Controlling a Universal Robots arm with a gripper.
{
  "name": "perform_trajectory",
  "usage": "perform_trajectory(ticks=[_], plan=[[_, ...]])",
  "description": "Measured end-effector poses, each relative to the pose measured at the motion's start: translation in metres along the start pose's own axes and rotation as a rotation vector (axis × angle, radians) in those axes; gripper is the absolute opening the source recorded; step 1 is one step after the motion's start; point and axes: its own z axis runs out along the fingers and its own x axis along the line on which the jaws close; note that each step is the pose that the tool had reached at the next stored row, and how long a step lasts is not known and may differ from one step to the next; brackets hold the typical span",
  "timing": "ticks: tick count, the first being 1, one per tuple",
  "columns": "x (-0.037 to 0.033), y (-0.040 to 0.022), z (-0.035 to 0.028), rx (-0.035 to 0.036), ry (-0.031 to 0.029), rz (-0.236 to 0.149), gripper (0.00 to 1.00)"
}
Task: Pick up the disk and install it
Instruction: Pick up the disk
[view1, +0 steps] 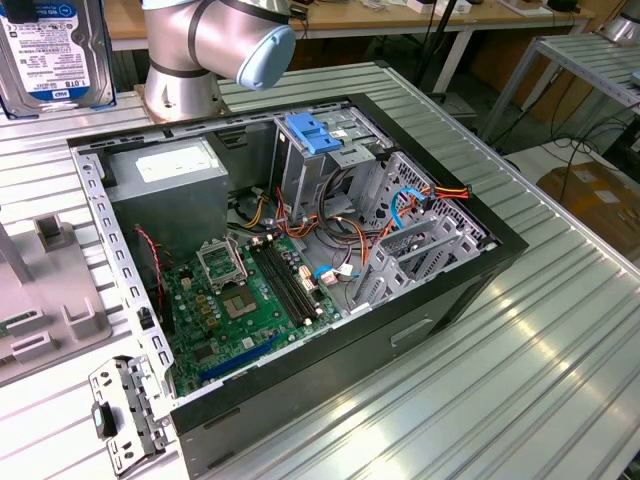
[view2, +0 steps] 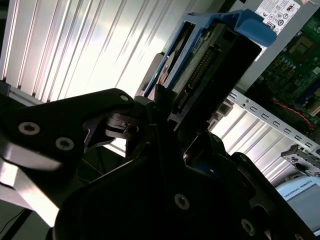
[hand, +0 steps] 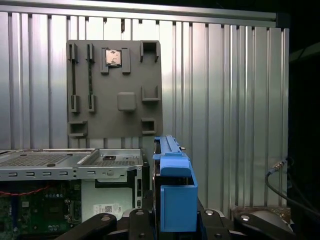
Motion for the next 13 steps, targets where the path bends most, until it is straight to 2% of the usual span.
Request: perform_trajectory(ticks=[13], plan=[[0.0047,-0.0005,-0.0001,0.0,0.0,0.0,0.36]])
